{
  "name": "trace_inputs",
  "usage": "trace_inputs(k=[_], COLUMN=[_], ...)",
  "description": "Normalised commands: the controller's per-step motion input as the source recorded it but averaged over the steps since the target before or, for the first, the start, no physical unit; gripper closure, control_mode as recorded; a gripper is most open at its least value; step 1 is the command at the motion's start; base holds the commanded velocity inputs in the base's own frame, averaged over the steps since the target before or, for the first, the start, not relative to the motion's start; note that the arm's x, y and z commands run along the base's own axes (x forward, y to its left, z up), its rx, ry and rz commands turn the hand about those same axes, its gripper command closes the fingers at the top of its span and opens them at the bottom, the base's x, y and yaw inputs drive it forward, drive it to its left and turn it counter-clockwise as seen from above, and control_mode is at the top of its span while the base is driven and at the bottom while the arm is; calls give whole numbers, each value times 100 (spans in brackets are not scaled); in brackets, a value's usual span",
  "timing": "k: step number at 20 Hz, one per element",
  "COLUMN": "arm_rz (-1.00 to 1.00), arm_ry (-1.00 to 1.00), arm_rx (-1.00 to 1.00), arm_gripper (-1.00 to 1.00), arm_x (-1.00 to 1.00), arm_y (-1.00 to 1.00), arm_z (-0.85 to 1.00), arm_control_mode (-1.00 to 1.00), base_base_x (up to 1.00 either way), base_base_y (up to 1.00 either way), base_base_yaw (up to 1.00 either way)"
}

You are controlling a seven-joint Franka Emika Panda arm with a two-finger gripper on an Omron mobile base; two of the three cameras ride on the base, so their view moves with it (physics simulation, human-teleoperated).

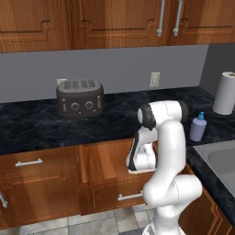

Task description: Restock the sink supplies by placing the sponge and soap dispenser on the counter and next to the sink. Make sure the soap dispenser is upright.

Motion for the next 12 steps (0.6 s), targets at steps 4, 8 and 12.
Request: trace_inputs(k=[4, 8, 12], arm_rz=[0, -3, -8], arm_ry=[1, 0, -3], arm_rx=[5, 3, 0], arm_gripper=[100, 100, 100], arm_x=[1, 0, 0], arm_y=[0, 0, 0], arm_z=[0, 32, 95], arm_control_mode=[-100, -100, -100], base_base_x=[0, 0, 0], base_base_y=[0, 0, 0], base_base_yaw=[0, 0, 0])
